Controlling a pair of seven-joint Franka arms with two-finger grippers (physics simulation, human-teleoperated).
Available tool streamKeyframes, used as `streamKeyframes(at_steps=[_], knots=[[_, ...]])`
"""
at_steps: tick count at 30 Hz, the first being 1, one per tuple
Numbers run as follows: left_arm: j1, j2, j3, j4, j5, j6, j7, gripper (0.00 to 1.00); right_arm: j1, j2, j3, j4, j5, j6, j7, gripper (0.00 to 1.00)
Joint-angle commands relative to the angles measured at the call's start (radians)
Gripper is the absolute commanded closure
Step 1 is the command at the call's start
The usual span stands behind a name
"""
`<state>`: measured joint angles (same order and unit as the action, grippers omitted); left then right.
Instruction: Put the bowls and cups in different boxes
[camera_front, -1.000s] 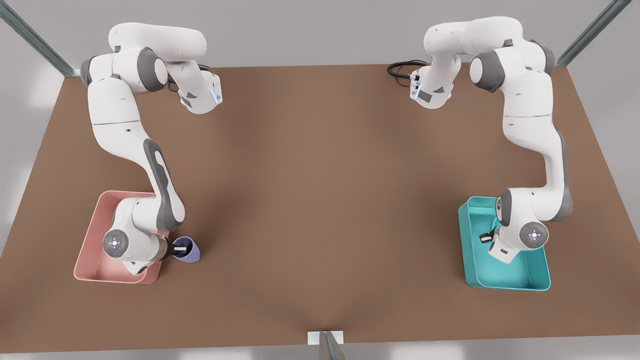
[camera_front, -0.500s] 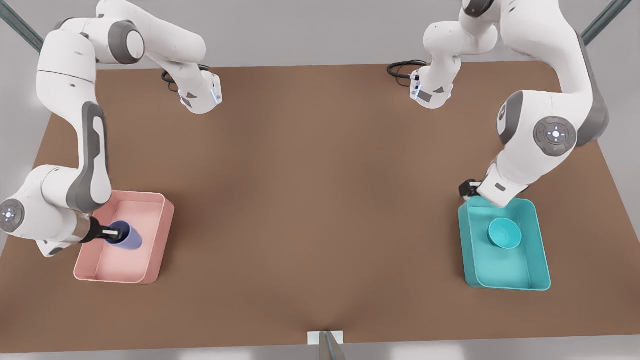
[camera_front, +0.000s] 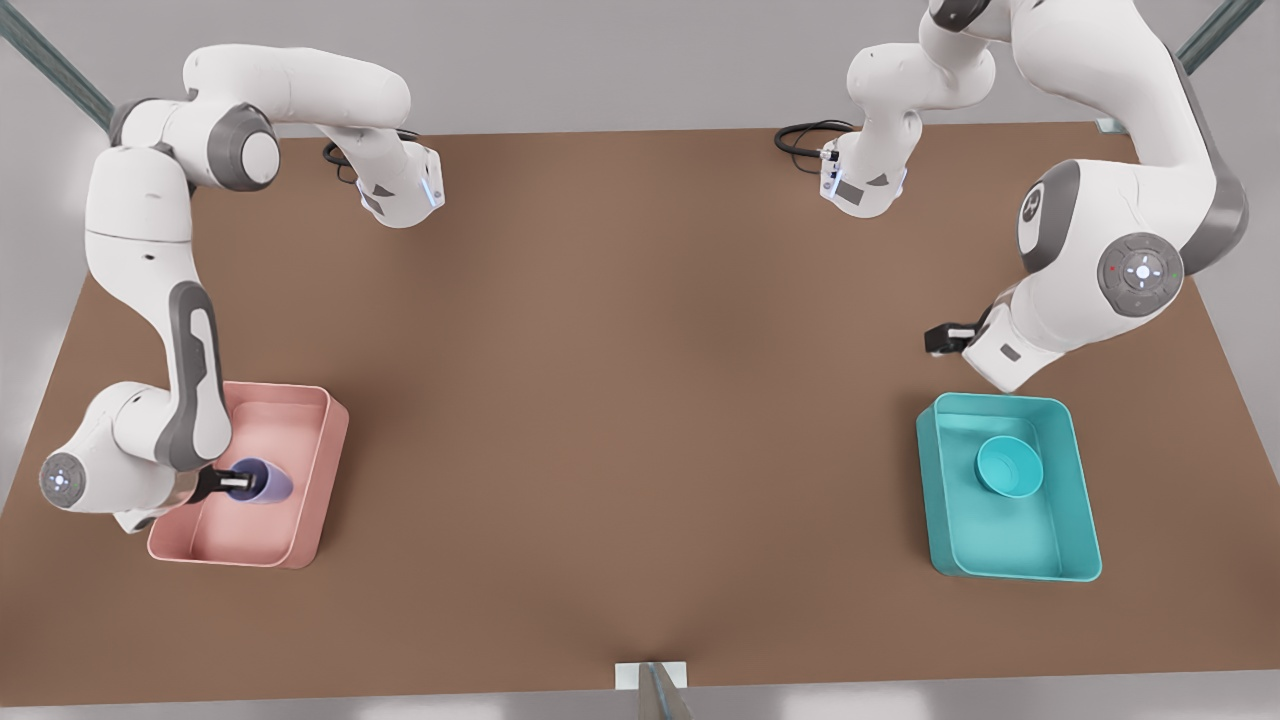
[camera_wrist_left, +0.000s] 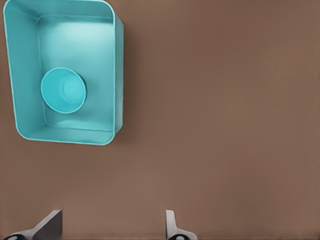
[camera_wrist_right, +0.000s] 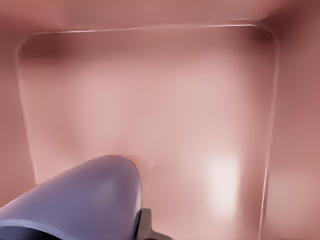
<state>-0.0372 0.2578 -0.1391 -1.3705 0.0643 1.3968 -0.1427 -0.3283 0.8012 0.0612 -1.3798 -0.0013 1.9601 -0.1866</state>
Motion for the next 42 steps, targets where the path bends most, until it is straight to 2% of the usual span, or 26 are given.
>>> streamKeyframes(at_steps=[1,3,4,5,6,13,20,25,28,29,30,33,40,41,42], knots=[[0.000,-0.002,0.000,-0.002,-0.004,-0.019,0.054,0.00,0.000,0.007,0.000,0.001,-0.008,0.045,-0.073,0.79],[0.005,-0.002,0.000,-0.002,-0.004,-0.019,0.054,0.00,0.000,0.015,0.000,0.001,-0.006,0.049,-0.071,0.79],[0.007,-0.002,0.000,-0.002,-0.004,-0.019,0.054,0.00,0.000,0.016,0.000,0.001,-0.006,0.049,-0.071,0.69],[0.007,-0.002,0.000,-0.001,-0.004,-0.019,0.054,0.00,0.000,0.021,0.002,0.001,-0.005,0.049,-0.071,0.10],[0.007,-0.002,0.000,-0.002,-0.004,-0.019,0.054,0.00,0.000,0.021,0.002,0.001,-0.005,0.049,-0.071,0.00],[0.007,-0.002,0.000,-0.002,-0.004,-0.019,0.054,0.00,-0.002,0.004,0.003,0.002,-0.003,0.036,-0.074,0.00],[0.007,0.000,0.000,-0.002,-0.004,-0.016,0.054,0.00,0.009,-0.129,0.012,-0.008,-0.002,-0.064,-0.106,0.00],[0.007,0.000,0.000,-0.002,-0.004,-0.018,0.052,0.00,0.112,-0.376,0.051,0.002,0.009,-0.340,0.041,0.00],[0.007,0.001,0.000,-0.002,-0.004,-0.016,0.052,0.00,0.121,-0.480,0.114,0.008,0.009,-0.431,0.177,0.00],[0.007,0.003,0.000,-0.002,-0.004,-0.016,0.052,0.00,0.121,-0.485,0.129,0.097,0.009,-0.527,0.183,0.00],[0.007,0.001,0.000,-0.002,-0.004,-0.016,0.052,0.00,0.118,-0.522,0.123,0.108,-0.002,-0.573,0.174,0.00],[0.007,0.003,0.000,-0.002,-0.004,-0.016,0.052,0.00,0.083,-0.672,0.114,-0.060,0.001,-0.558,0.171,0.00],[0.007,0.004,0.000,-0.002,-0.004,-0.015,0.052,0.00,0.106,-0.663,0.103,-0.018,-0.006,-0.572,0.171,0.00],[0.008,0.003,0.000,-0.002,-0.004,-0.015,0.052,0.00,0.239,-0.674,-0.026,-0.018,-0.005,-0.572,0.173,0.00],[0.008,0.003,0.000,-0.002,-0.004,-0.016,0.052,0.00,0.248,-0.675,-0.044,-0.022,-0.005,-0.572,0.171,0.00]])
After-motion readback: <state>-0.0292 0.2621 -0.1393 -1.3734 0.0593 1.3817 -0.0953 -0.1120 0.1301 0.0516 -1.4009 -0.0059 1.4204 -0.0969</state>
